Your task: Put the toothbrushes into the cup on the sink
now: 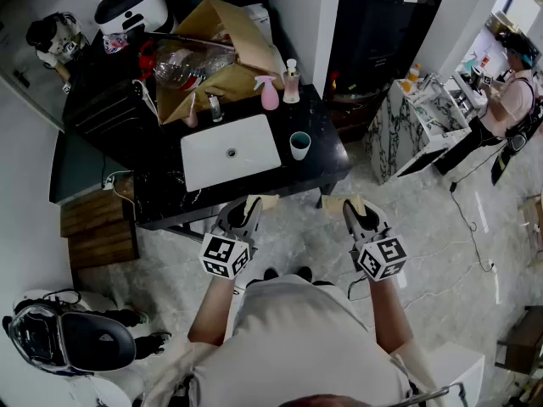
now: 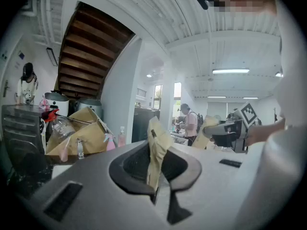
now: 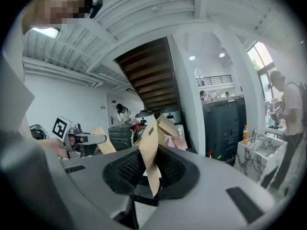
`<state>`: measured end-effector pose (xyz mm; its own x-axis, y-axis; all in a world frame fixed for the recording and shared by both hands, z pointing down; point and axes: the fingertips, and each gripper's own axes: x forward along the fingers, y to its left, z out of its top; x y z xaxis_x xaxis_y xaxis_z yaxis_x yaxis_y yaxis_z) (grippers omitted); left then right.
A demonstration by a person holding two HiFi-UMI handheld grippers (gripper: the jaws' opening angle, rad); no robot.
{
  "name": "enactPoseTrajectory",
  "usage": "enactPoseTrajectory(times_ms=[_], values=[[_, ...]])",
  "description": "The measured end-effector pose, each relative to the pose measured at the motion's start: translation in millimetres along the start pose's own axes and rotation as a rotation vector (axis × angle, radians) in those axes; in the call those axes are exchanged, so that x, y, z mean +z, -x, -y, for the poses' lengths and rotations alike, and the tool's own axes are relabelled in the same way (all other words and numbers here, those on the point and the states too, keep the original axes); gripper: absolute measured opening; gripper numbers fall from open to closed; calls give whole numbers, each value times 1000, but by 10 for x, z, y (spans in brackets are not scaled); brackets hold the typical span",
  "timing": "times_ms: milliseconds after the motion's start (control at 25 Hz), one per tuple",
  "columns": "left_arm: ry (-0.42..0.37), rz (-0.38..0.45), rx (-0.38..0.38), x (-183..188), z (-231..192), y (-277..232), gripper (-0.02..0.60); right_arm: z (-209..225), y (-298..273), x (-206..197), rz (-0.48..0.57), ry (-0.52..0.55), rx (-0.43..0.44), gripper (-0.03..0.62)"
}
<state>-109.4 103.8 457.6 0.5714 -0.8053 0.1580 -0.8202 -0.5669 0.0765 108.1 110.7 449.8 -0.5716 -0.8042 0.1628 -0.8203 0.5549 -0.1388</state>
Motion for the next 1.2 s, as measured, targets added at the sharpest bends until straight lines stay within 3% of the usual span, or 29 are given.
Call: enactPoseTrajectory(times_ms=[1200], values=[[9,-22,35,-120,98,18,40,122,53,-47,19,-55,22,78]])
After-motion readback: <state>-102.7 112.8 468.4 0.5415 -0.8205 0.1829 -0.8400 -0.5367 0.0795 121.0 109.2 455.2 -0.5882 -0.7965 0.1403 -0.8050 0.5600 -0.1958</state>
